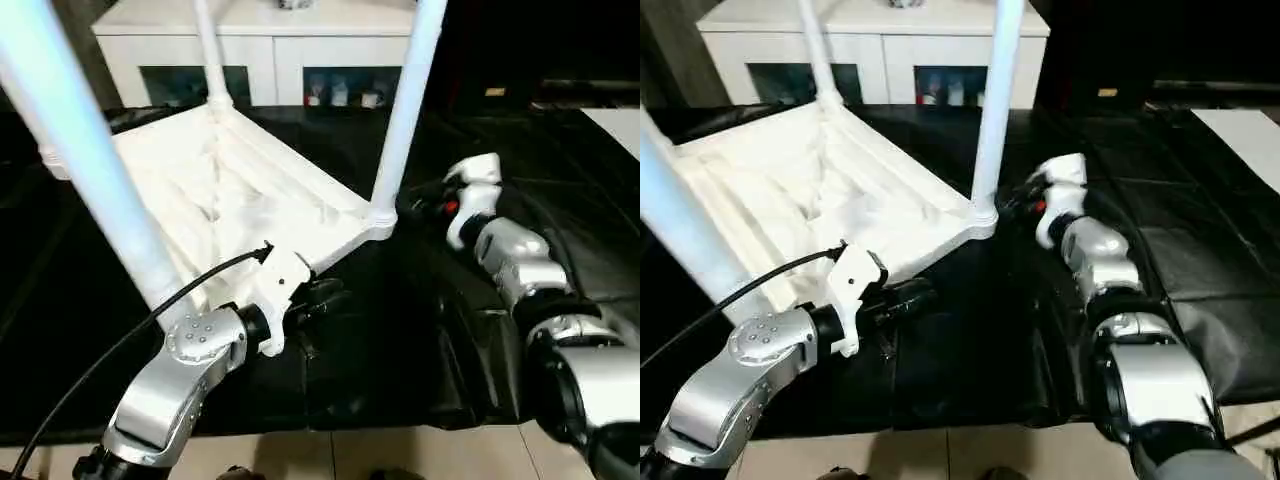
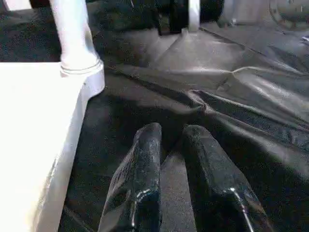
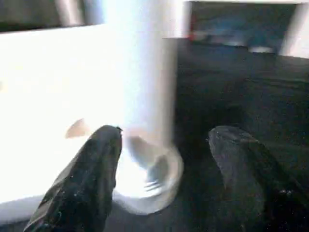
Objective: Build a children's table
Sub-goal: Rotate table base
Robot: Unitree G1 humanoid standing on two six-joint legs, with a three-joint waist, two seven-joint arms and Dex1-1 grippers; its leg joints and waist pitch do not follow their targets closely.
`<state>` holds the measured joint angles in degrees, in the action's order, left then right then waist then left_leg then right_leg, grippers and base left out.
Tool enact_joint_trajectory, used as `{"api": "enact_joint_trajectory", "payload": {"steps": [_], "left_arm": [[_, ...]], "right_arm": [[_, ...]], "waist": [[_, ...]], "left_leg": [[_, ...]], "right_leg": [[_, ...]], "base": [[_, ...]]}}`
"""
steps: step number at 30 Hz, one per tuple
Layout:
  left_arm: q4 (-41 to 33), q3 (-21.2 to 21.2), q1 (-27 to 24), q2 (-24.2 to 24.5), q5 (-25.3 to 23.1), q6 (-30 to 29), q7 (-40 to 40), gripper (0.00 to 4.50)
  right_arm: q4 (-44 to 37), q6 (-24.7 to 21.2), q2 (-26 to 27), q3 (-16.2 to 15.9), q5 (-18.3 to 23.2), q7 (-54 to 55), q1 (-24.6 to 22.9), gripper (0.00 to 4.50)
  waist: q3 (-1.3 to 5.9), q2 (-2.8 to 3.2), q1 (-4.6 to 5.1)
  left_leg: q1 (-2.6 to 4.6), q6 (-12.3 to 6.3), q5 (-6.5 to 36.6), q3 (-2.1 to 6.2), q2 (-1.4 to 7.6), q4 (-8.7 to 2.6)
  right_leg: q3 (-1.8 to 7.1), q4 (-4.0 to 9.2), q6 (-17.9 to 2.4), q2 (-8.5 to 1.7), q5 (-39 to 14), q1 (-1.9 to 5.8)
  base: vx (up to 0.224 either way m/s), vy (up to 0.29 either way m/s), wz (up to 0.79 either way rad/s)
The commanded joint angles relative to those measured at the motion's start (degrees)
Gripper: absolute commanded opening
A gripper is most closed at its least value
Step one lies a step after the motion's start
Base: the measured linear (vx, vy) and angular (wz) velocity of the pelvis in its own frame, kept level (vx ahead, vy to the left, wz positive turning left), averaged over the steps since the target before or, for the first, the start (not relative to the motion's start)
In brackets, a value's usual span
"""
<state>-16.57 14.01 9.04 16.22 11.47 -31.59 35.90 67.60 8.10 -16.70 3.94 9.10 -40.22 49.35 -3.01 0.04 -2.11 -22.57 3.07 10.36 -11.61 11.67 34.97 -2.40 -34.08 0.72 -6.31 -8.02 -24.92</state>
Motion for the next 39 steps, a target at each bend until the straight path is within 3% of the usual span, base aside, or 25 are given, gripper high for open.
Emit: {"api": "enact_joint_trajectory", "payload": {"steps": [1,5,8,15,16,17,18,19,21,22,24,26,29,30,32,34,37,39], "left_arm": [[-0.9,0.0,-0.5,0.1,-0.7,0.0,-0.7,0.95],[0.1,0.6,-0.6,0.0,-1.8,0.8,-2.1,0.95],[-0.2,0.8,-0.6,-0.1,-1.7,0.6,-2.2,0.95],[-1.2,1.5,-2.6,0.5,-3.3,1.6,-4.1,0.95],[-1.9,1.7,-3.7,0.9,-4.0,1.9,-4.7,0.95],[-1.9,1.7,-3.7,0.9,-4.0,1.9,-4.7,0.95],[-3.0,1.9,-5.2,1.2,-4.3,1.8,-5.1,0.95],[-3.8,1.9,-6.2,1.3,-4.4,1.7,-5.5,0.95],[-4.7,2.0,-7.4,1.2,-4.5,1.7,-5.9,0.95],[-5.8,2.1,-8.7,1.3,-4.5,1.8,-6.1,0.95],[-6.8,1.9,-10.2,1.2,-4.4,2.5,-6.7,0.95],[-8.0,1.7,-11.8,1.1,-4.2,3.3,-7.1,0.95],[-9.4,1.0,-13.5,0.9,-3.8,4.9,-7.4,0.95],[-9.7,0.7,-13.8,0.8,-3.5,5.3,-7.3,0.95],[-10.7,0.1,-15.1,1.0,-2.2,5.9,-6.5,0.95],[-11.5,-0.2,-16.6,1.6,-1.2,6.6,-5.6,0.95],[-12.3,-1.7,-19.3,2.8,1.2,7.4,-3.3,0.95],[-12.9,-2.9,-20.5,4.0,2.7,6.8,-1.9,0.95]], "right_arm": [[-1.8,0.6,-0.9,-1.1,-0.4,-4.8,-1.4,3.21],[-4.4,-1.2,-2.1,-3.5,-0.9,-13.1,-2.9,3.21],[-4.3,-2.2,-2.1,-3.9,-0.9,-15.8,-2.5,3.21],[-0.2,-3.0,1.0,-2.9,-0.7,-17.3,2.0,3.21],[0.7,-3.1,1.6,-2.9,-1.0,-16.9,3.0,3.21],[0.7,-3.1,1.6,-2.9,-1.0,-16.9,3.0,3.21],[1.9,-3.4,2.2,-2.8,-1.2,-15.9,4.3,3.21],[2.7,-3.3,2.5,-2.7,-1.5,-14.7,5.2,3.21],[3.5,-3.0,2.7,-2.4,-1.9,-12.7,6.3,3.21],[4.0,-2.6,2.7,-2.1,-2.1,-10.8,7.1,3.21],[4.9,-2.1,2.5,-1.3,-2.2,-6.6,8.3,3.21],[5.9,-1.6,1.7,-0.1,-2.4,-1.0,9.5,3.21],[7.0,-0.7,0.3,0.6,-2.9,4.7,10.4,3.21],[7.2,-0.6,0.0,0.9,-2.8,6.0,10.5,3.21],[7.7,-0.4,-0.9,1.6,-2.9,10.3,10.8,3.21],[8.2,0.0,-1.8,2.0,-3.4,14.1,10.8,3.21],[8.9,0.6,-3.1,2.7,-4.3,20.4,10.2,3.21],[9.0,1.3,-3.0,3.0,-4.4,20.4,10.0,3.21]], "waist": [[3.99,-0.68,-0.03],[4.06,-0.71,0.06],[4.02,-0.67,0.04],[3.99,-1.06,0.08],[4.02,-1.76,0.10],[4.00,-1.45,-0.06],[3.96,-1.20,-0.27],[3.89,-1.72,-0.22],[3.95,-1.32,-0.53],[3.91,-2.09,-0.75],[3.81,-1.71,-1.08],[3.73,-2.42,-1.37],[3.68,-2.27,-1.53],[3.69,-2.96,-1.57],[3.70,-2.73,-2.03],[3.62,-2.47,-2.40],[3.59,-2.47,-2.84],[3.59,-2.68,-2.59]], "left_leg": [[1.18,-1.99,17.4,0.32,1.00,-4.32],[0.83,-2.44,16.7,0.49,1.02,-4.38],[0.98,-2.50,17.2,0.47,1.03,-4.32],[0.89,-2.90,16.8,0.56,1.16,-4.26],[0.72,-2.93,16.6,0.66,1.27,-4.31],[0.78,-2.84,16.6,0.75,1.33,-4.39],[1.18,-2.56,16.8,0.62,1.41,-4.30],[1.17,-2.41,16.8,0.50,1.41,-4.37],[1.37,-1.79,16.6,0.58,1.51,-4.49],[1.30,-1.81,16.4,0.49,1.51,-4.48],[1.37,-1.29,16.7,0.49,1.51,-4.63],[1.49,-0.30,18.2,0.44,1.47,-4.76],[1.68,0.68,19.3,0.51,1.40,-4.80],[1.54,0.76,19.7,0.46,1.37,-4.83],[1.91,0.71,20.0,0.35,1.25,-4.66],[1.62,1.32,20.1,0.50,1.23,-4.80],[2.06,2.22,22.2,0.20,0.96,-4.62],[1.35,2.20,22.4,0.48,0.86,-4.78]], "right_leg": [[0.69,3.69,-11.6,-0.54,-18.8,2.63],[0.62,3.51,-11.8,-0.56,-17.7,2.98],[0.64,3.62,-12.2,-0.60,-18.6,2.84],[0.61,3.51,-12.6,-0.91,-19.6,2.72],[0.57,3.35,-12.6,-1.04,-19.8,2.86],[0.56,3.30,-12.6,-1.13,-20.0,2.85],[0.68,3.43,-12.6,-1.08,-20.0,2.42],[0.65,3.45,-12.7,-0.86,-19.4,2.34],[0.63,3.20,-13.0,-0.87,-18.1,2.32],[0.65,3.07,-13.1,-0.87,-17.6,2.38],[0.66,3.12,-12.7,-0.85,-18.0,2.31],[0.67,3.30,-11.6,-0.77,-18.9,2.13],[0.67,3.28,-10.9,-0.65,-18.5,1.90],[0.62,3.37,-10.4,-0.66,-18.7,2.05],[0.73,3.44,-9.8,-0.63,-19.1,1.72],[0.72,3.30,-9.2,-0.67,-19.3,1.83],[0.73,3.42,-8.0,-0.09,-19.4,1.37],[0.66,3.29,-7.3,-0.26,-20.0,1.91]], "base": [[0.000,0.000,0.00],[0.000,0.000,0.00],[0.000,0.000,0.00],[0.000,0.000,0.00],[0.000,0.000,0.00],[0.000,0.000,0.00],[0.000,0.000,0.00],[0.000,0.000,0.00],[0.000,0.000,0.00],[0.000,0.000,0.00],[0.000,0.000,0.00],[0.000,0.000,0.00],[0.000,0.000,0.00],[0.000,0.000,0.00],[0.000,0.000,0.00],[0.000,0.000,0.00],[0.000,0.000,0.00],[0.000,0.000,0.00]]}}
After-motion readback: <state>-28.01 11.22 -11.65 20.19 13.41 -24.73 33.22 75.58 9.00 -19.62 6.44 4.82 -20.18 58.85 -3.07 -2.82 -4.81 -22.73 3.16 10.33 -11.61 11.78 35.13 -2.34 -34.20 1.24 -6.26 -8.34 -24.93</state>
